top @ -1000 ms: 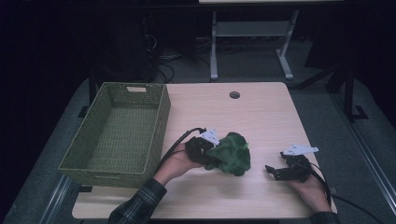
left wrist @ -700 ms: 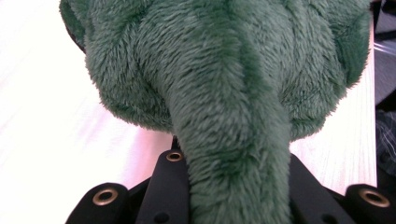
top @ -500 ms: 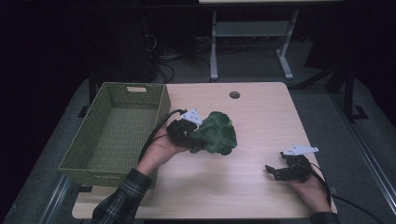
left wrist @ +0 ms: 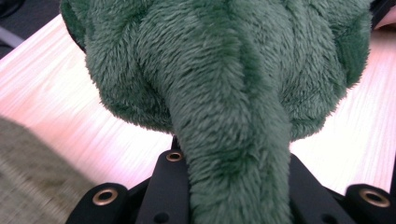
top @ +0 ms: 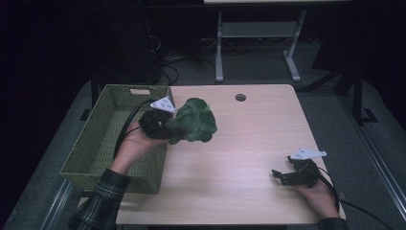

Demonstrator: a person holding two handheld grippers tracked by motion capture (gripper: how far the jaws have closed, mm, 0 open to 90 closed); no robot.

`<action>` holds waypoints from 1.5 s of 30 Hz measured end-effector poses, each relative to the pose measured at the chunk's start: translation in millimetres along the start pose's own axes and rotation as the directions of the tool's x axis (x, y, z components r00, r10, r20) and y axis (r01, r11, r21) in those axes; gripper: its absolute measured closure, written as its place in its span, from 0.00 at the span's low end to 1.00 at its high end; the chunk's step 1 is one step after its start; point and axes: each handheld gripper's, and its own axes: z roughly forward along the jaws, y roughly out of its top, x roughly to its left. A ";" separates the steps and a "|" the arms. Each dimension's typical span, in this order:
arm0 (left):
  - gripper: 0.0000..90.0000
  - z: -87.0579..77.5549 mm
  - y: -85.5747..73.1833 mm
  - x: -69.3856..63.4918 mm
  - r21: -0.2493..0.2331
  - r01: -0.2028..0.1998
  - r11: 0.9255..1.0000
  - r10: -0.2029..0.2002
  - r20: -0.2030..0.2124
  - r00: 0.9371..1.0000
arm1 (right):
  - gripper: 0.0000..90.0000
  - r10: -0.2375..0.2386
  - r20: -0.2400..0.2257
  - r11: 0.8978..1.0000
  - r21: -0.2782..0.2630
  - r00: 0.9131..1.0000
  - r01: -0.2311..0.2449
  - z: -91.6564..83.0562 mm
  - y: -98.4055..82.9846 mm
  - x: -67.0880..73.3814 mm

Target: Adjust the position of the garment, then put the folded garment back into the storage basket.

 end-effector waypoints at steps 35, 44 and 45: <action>0.86 -71.6 -76.5 59.2 0.015 0.212 0.977 -0.203 -0.231 0.951 | 0.14 -0.002 0.000 1.000 0.000 1.000 0.002 0.0 0.0 -0.3; 0.86 -58.5 -108.5 74.1 0.040 0.285 0.958 -0.265 -0.267 0.926 | 0.14 -0.001 0.001 1.000 0.001 1.000 0.001 0.1 0.1 -0.2; 0.86 -56.1 -111.6 75.8 0.041 0.294 0.955 -0.273 -0.268 0.924 | 0.14 -0.001 0.002 1.000 0.001 1.000 0.001 0.1 0.1 -0.3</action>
